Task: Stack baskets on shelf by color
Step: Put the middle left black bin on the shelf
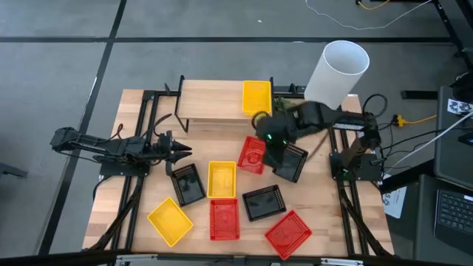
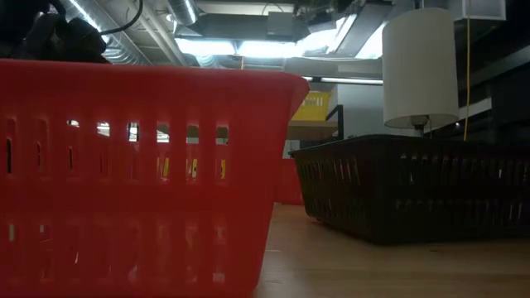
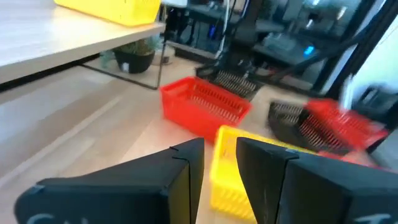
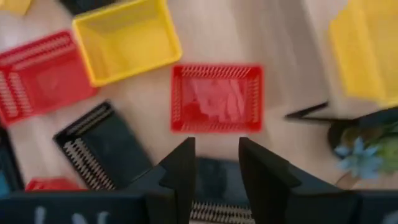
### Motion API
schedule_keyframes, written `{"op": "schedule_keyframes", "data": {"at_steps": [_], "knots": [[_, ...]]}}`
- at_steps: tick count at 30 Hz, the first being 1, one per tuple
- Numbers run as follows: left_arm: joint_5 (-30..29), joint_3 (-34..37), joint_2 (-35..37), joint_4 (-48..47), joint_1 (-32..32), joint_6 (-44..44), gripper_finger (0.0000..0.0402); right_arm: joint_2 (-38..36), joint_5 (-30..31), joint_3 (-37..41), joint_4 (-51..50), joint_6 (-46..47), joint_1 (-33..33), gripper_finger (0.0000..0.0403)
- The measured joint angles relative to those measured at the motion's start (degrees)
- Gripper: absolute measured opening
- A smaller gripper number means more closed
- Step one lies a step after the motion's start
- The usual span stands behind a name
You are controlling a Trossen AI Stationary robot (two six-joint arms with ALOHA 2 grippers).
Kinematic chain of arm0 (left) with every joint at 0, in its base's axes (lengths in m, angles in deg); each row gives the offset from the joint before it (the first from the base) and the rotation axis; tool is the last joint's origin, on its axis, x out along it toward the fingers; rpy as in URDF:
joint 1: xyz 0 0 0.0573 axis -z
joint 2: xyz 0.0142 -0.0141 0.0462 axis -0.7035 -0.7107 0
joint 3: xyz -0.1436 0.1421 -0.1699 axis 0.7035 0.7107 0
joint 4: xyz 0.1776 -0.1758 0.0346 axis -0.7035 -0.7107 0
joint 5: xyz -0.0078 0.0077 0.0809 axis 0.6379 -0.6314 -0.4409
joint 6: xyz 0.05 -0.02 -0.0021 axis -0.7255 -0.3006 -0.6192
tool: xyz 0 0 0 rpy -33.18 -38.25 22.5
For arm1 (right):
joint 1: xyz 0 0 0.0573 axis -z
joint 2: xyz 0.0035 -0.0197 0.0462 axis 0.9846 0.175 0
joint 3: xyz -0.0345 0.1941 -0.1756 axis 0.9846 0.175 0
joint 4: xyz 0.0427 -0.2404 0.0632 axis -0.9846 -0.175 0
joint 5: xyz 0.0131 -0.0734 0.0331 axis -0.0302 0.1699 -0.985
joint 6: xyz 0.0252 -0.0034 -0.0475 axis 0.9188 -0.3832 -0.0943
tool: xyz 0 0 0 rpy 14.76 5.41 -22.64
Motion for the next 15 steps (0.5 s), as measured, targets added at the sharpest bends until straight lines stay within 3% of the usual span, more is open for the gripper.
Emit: {"op": "schedule_keyframes", "data": {"at_steps": [2,4,6,8,12,15], "knots": [[3.97,-0.26,0.0,3.14,-0.02,4.92,0.0086,-1.8,0.65,3.58,-0.08,3.06,-2.7,0.0122],[7.74,-1.93,-0.76,3.04,0.16,10.55,0.0086,-3.95,5.74,8.52,-0.05,7.96,-5.47,0.0122],[8.16,-4.68,-3.44,2.6,1.31,12.41,0.0085,-6.47,12.8,14.49,-0.04,16.18,-7.84,0.0122],[8.11,-7.73,-7.5,1.58,3.24,11.31,0.0083,-9.55,16.15,21.09,-0.27,23.97,-9.84,0.0122],[7.34,-15.41,-18.95,0.05,7.72,10.53,0.0081,-14.55,13.07,34.02,0.07,39.31,-14.04,0.0122],[8.69,-21.58,-27.18,-7.1,10.51,15.08,0.0081,-17.1,9.55,41.76,1.65,46.5,-17.09,0.0122]]}}
